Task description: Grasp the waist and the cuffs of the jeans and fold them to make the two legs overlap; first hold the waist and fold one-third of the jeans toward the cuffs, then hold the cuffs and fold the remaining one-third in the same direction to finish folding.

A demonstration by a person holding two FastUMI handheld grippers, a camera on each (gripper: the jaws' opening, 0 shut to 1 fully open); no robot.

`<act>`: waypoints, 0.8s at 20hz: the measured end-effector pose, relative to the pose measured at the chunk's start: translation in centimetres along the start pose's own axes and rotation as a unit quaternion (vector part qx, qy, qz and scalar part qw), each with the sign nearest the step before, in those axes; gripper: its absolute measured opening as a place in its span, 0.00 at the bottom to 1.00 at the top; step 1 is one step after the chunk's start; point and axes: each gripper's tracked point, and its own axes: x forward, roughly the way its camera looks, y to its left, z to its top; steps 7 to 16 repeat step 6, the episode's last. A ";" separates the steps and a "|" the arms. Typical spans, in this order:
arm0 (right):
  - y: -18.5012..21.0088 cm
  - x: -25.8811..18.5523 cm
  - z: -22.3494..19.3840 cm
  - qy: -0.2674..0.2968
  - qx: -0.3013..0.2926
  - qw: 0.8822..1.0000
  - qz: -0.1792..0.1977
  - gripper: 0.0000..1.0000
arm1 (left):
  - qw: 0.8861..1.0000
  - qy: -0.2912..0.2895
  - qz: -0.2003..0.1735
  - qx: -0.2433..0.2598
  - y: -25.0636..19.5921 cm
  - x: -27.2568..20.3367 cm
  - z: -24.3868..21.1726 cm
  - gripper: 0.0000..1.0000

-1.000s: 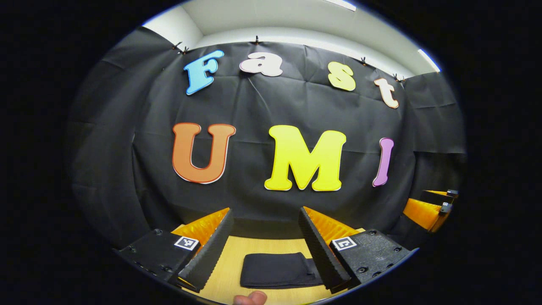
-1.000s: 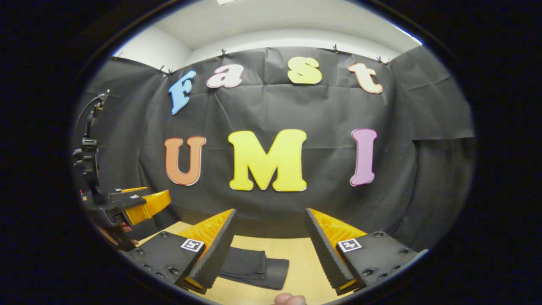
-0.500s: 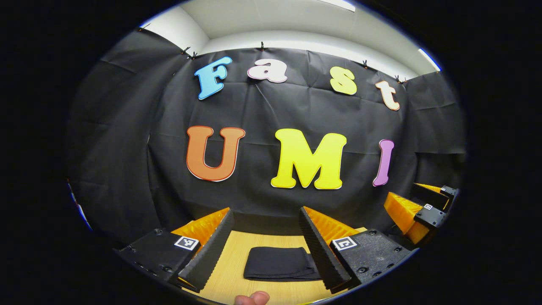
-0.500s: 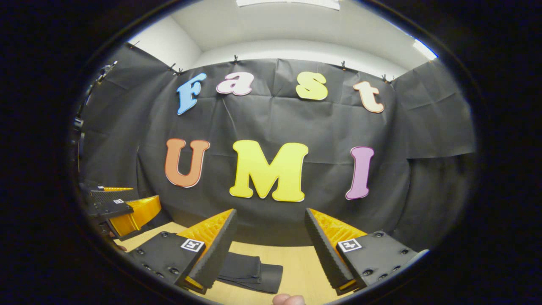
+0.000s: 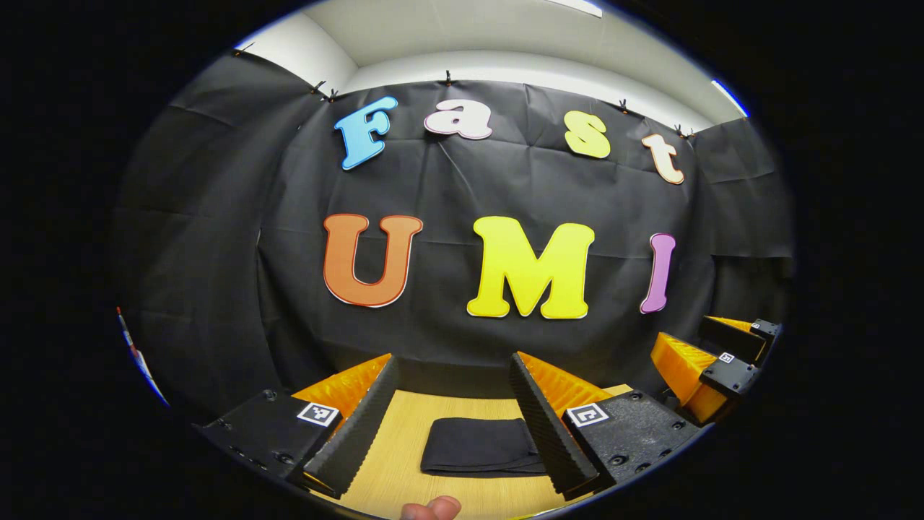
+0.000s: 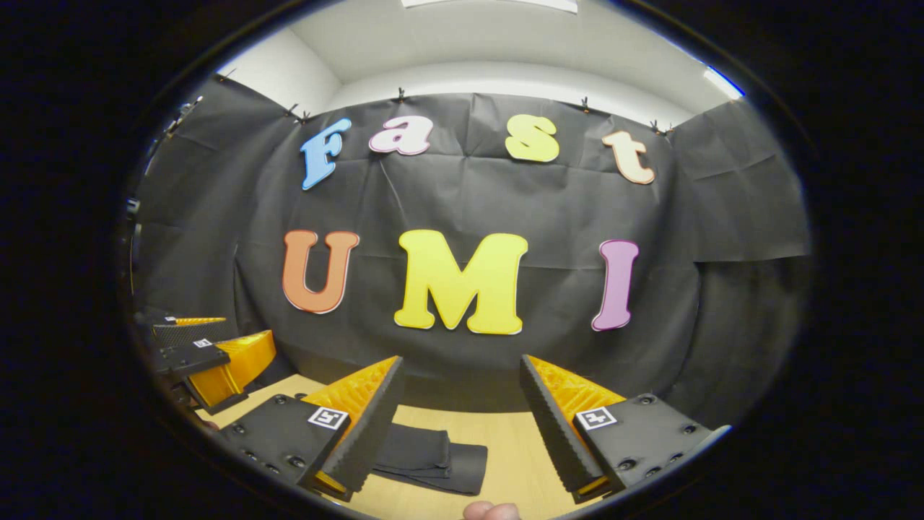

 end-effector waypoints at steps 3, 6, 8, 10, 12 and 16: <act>-0.5 0.2 -0.2 0.004 0.004 1.000 -0.007 0.99 | 1.000 -0.002 -0.004 0.004 -0.2 0.2 0.1 0.99; -0.6 0.6 -0.3 0.005 0.007 1.000 -0.010 0.98 | 1.000 -0.003 -0.007 0.005 -0.5 0.4 0.0 0.89; -0.6 0.6 -0.3 0.005 0.007 1.000 -0.010 0.98 | 1.000 -0.003 -0.007 0.005 -0.5 0.4 0.0 0.89; -0.6 0.6 -0.3 0.005 0.007 1.000 -0.010 0.98 | 1.000 -0.003 -0.007 0.005 -0.5 0.4 0.0 0.89; -0.6 0.6 -0.3 0.005 0.007 1.000 -0.010 0.98 | 1.000 -0.003 -0.007 0.005 -0.5 0.4 0.0 0.89; -0.6 0.6 -0.3 0.005 0.007 1.000 -0.010 0.98 | 1.000 -0.003 -0.007 0.005 -0.5 0.4 0.0 0.89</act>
